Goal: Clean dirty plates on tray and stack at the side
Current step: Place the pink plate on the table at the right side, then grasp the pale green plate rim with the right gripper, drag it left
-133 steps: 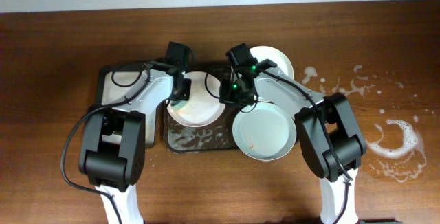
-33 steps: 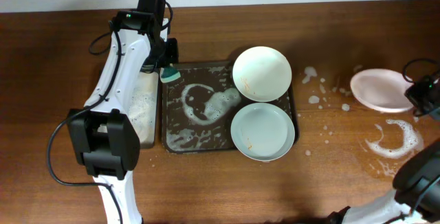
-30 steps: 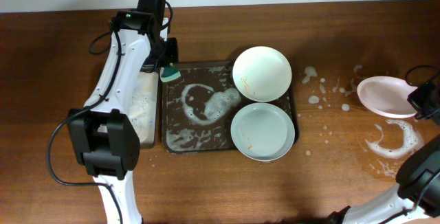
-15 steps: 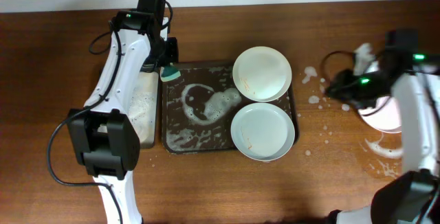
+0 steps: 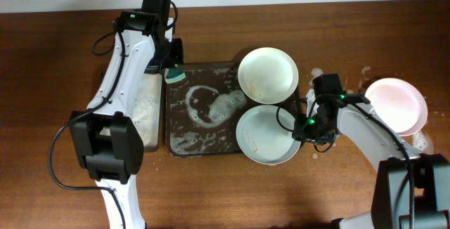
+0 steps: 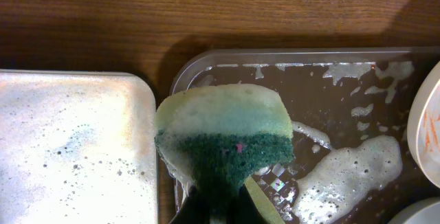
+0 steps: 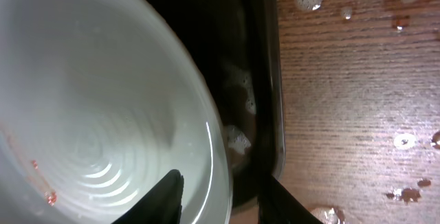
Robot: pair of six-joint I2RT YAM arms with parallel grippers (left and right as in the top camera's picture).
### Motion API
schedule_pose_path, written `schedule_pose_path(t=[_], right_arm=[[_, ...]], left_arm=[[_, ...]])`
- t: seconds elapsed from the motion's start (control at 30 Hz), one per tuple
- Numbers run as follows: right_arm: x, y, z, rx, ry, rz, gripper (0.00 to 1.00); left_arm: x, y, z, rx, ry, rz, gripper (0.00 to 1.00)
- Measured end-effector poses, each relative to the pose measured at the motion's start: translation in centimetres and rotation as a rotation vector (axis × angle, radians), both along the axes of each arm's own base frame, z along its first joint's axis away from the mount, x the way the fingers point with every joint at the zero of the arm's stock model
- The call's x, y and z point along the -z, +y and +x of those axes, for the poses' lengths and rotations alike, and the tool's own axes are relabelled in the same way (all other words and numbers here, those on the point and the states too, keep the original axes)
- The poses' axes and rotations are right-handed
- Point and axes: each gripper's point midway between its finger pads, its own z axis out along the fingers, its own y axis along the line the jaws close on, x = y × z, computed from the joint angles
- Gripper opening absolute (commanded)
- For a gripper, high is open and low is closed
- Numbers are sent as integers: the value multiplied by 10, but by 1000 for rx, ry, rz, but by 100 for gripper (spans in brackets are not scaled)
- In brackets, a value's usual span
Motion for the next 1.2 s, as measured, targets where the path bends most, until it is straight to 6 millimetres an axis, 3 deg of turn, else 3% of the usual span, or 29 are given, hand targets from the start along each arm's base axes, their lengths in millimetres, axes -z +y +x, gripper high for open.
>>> schedule_pose_path(t=[0.2, 0.3, 0.4, 0.47, 0.5, 0.57, 0.6, 0.67, 0.73, 0.8, 0.87, 0.93, 0.97, 1.0, 1.03, 1.07, 1.13, 1.2], right_arm=[[11, 0, 3, -4, -41, 3, 24], [9, 1, 15, -27, -96, 5, 4], [9, 3, 17, -41, -109, 8, 4], [7, 10, 3, -55, -51, 42, 4], [3, 16, -6, -75, -11, 80, 4], [-15, 29, -3, -109, -25, 135, 4], [-27, 39, 5, -137, -74, 152, 4], [-60, 77, 43, -175, -276, 206, 4], [-72, 109, 61, -110, -366, 200, 4], [-66, 129, 61, -28, -380, 142, 4], [-39, 143, 51, 50, -337, 52, 4], [-11, 143, 57, 128, -304, 11, 4], [-3, 143, 57, 146, -290, 8, 11], [-1, 144, 58, 153, -286, 14, 32], [-1, 145, 58, 161, -283, 21, 47], [-1, 146, 56, 130, -279, 15, 54], [-6, 145, 55, 74, -267, -8, 58], [-35, 147, 77, -5, -320, -3, 55]], left_arm=[[0, 0, 0, 0, 0, 0, 1], [0, 0, 1, 0, -4, -1, 1], [0, 0, 2, 0, -7, -1, 1], [0, 0, 2, 0, -7, -1, 1], [0, 0, 2, 0, -7, -1, 1], [-1, 0, 2, 0, -8, -1, 1], [-1, 0, 2, 0, -8, -1, 1], [-1, 6, -1, -11, 7, 1, 1], [-7, 21, 0, -44, 9, 2, 1], [-11, 34, 0, -70, 9, 1, 1], [-10, 36, -6, -72, 34, 5, 1], [-9, 34, -13, -67, 60, 9, 1], [-9, 33, -14, -64, 64, 9, 1], [-9, 32, -14, -63, 65, 9, 1], [-9, 32, -14, -63, 65, 9, 1], [-9, 32, -14, -63, 65, 9, 1], [-8, 32, -15, -63, 66, 9, 1], [-8, 33, -15, -63, 68, 10, 1]])
